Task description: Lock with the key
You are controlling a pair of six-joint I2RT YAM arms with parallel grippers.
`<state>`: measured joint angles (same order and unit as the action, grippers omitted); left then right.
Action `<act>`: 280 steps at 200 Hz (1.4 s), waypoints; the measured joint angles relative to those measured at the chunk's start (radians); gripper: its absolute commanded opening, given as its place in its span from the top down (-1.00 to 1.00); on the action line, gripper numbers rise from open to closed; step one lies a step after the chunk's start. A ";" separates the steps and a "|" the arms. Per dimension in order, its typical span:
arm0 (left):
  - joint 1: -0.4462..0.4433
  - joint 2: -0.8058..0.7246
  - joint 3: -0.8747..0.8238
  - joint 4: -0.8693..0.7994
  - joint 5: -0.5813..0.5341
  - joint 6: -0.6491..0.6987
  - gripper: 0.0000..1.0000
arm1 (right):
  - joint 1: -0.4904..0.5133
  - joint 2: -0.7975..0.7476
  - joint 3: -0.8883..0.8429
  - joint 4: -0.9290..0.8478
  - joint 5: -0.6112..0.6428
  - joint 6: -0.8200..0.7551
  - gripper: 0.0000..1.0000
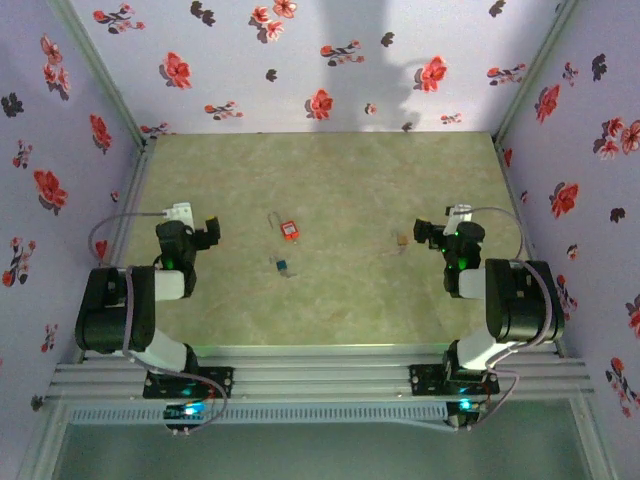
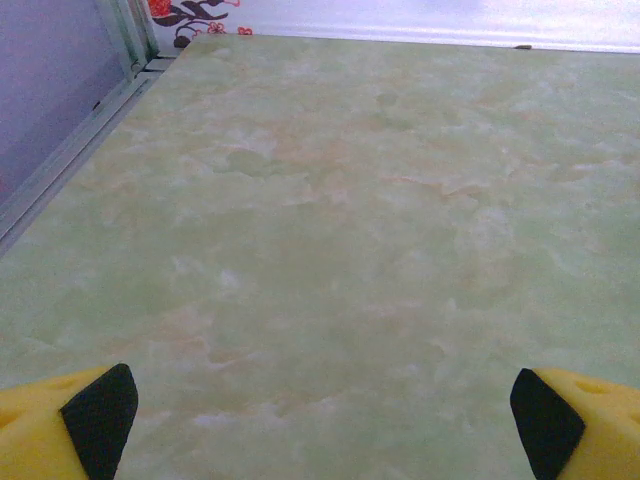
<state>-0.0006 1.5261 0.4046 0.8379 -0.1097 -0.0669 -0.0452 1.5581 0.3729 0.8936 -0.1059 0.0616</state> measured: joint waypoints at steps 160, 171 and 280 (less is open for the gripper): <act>0.000 0.000 0.000 0.000 0.000 0.000 -0.99 | 0.000 0.000 0.000 0.000 0.000 0.000 -0.99; 0.000 0.000 0.000 0.000 0.000 0.000 -0.99 | 0.000 0.000 0.000 0.000 0.000 0.000 -0.99; -0.016 -0.134 0.064 -0.212 -0.011 0.034 -0.99 | 0.000 -0.111 0.044 -0.193 -0.011 0.001 -0.99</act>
<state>-0.0162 1.3922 0.4686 0.6254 -0.1207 -0.0330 -0.0452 1.4467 0.4171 0.7002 -0.1173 0.0628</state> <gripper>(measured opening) 0.996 0.993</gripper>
